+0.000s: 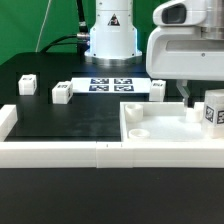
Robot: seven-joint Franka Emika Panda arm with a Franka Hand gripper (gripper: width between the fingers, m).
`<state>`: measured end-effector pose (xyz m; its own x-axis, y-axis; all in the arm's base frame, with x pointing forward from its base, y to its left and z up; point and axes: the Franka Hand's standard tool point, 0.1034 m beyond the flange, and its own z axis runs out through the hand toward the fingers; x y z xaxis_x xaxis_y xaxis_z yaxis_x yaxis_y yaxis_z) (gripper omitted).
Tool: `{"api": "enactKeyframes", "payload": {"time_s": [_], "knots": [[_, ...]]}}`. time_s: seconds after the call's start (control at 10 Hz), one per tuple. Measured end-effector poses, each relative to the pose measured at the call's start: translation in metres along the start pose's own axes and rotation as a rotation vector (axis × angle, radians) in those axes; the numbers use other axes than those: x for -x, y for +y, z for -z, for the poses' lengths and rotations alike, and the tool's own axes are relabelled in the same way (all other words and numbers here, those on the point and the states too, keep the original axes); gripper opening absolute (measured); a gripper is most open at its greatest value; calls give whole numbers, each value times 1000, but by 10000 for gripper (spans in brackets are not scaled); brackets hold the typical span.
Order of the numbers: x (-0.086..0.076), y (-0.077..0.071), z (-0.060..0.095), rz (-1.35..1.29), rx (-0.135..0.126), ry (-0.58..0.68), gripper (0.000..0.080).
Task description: Assemble one leg
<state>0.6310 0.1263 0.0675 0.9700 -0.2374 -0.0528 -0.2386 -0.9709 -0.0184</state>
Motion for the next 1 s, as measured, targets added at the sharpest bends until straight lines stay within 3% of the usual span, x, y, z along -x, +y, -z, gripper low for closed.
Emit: {"api": "enactKeyframes", "payload": {"time_s": [0.5,0.7,0.8,0.9,1.0], "knots": [[-8,3,2,412,-6,50,648],[-8,3,1,410,-5,48,410],[-8,3,1,410,-5,48,410],[-8,3,1,406,-5,48,288],[-8,3,1,374,-6,48,288]]}}
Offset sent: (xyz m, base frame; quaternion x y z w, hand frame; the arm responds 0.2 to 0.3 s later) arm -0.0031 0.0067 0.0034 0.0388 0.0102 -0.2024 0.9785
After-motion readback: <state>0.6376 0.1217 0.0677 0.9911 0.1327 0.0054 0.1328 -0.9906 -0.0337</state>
